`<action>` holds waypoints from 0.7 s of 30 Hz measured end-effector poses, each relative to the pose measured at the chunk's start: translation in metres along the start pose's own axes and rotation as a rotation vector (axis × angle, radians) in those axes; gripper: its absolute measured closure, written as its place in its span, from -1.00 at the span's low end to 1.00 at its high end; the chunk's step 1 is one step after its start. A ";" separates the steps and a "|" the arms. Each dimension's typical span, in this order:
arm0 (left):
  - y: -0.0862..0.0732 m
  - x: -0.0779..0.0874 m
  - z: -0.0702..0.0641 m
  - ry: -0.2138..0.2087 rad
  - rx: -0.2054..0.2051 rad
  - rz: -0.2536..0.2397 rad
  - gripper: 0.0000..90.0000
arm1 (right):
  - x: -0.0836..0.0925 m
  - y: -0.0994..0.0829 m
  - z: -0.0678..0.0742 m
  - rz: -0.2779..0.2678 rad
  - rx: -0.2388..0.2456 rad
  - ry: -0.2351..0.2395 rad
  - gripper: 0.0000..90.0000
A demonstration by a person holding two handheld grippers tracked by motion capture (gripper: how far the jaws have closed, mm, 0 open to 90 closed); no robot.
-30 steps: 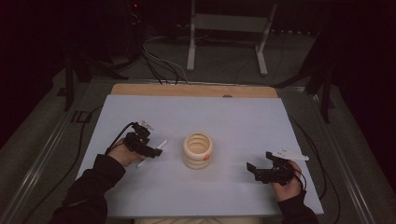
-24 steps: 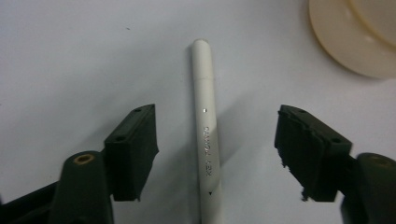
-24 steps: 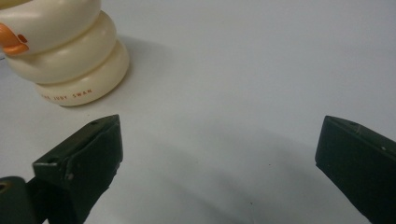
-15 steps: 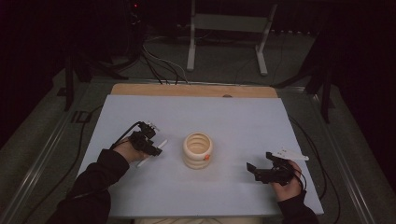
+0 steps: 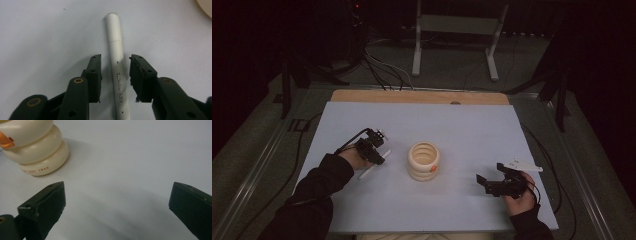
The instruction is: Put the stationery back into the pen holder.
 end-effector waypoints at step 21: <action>0.008 -0.005 -0.005 0.012 -0.032 0.063 0.77 | 0.001 0.000 -0.001 0.001 -0.002 0.001 -0.99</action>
Point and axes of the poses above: each handheld gripper's, and its own axes: x roughly backward along the jaws, y roughly out of its top, z roughly to its left, the point moved 2 cm from there along -x, roughly forward along the jaws, and after that the axes turned 1 degree about x, right-handed, at the moved point
